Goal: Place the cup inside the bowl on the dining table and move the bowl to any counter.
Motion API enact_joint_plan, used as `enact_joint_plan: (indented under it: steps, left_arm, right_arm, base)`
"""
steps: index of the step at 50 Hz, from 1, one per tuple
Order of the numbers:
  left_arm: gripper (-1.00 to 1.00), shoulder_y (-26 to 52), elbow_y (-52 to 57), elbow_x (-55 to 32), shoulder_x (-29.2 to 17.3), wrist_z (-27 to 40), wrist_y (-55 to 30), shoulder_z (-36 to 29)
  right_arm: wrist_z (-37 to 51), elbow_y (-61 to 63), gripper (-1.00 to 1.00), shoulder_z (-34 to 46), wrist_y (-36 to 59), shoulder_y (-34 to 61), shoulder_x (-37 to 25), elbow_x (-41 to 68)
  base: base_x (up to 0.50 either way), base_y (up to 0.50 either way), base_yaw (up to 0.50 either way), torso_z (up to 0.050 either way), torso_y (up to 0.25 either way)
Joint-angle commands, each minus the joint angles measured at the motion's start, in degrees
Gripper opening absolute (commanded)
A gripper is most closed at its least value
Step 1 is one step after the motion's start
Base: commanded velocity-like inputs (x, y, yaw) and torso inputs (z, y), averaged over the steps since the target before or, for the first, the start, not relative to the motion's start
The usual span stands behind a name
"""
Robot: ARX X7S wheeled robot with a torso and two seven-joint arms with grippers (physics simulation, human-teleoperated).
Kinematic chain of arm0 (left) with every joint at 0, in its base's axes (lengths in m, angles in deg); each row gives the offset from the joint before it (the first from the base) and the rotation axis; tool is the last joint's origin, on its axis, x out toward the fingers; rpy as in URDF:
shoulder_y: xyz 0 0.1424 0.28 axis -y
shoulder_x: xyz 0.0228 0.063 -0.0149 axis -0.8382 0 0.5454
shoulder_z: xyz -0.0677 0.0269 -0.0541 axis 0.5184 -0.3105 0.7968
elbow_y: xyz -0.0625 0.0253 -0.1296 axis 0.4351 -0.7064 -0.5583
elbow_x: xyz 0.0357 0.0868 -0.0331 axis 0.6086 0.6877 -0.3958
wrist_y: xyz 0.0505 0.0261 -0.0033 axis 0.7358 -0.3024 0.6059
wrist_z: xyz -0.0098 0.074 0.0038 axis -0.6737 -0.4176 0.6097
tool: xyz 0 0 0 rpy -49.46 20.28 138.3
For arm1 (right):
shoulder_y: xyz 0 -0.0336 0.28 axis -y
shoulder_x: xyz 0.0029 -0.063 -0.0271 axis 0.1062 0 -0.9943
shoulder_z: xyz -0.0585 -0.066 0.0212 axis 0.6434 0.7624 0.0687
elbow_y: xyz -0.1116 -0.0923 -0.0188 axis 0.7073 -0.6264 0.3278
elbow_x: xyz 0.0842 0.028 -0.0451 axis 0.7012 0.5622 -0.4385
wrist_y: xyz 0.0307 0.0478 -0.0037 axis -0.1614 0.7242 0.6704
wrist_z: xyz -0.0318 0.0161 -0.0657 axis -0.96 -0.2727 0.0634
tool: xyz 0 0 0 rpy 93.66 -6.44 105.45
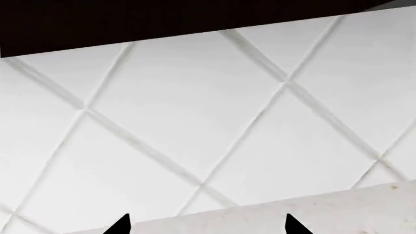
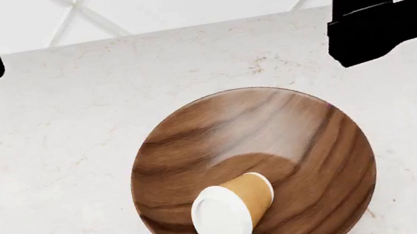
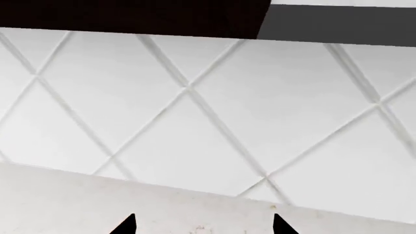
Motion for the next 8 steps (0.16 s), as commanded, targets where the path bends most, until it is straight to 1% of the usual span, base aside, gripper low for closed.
enact_joint_plan:
  steps: [1, 5, 8]
  left_arm:
    - [1.0, 9.25, -7.63, 2.38, 2.8, -3.08, 1.56, -3.75]
    - [1.0, 10.12, -9.36, 2.94, 3.26, -4.19, 2.87, -4.23]
    - [1.0, 10.93, -10.35, 3.47, 3.32, -4.66, 3.65, -4.45]
  right_arm:
    - [-0.7, -1.88, 1.0, 3.54, 2.92, 8.34, 0.02, -1.83]
    - [-2.36, -4.56, 1.0, 6.19, 4.6, 13.85, 0.99, -4.4]
    - [-4.04, -6.09, 1.0, 7.78, 4.85, 16.27, 1.82, -6.68]
  base:
    - [0.0, 0.0, 0.0, 0.0, 0.0]
    - [0.0, 0.0, 0.0, 0.0, 0.0]
    - [0.0, 0.0, 0.0, 0.0, 0.0]
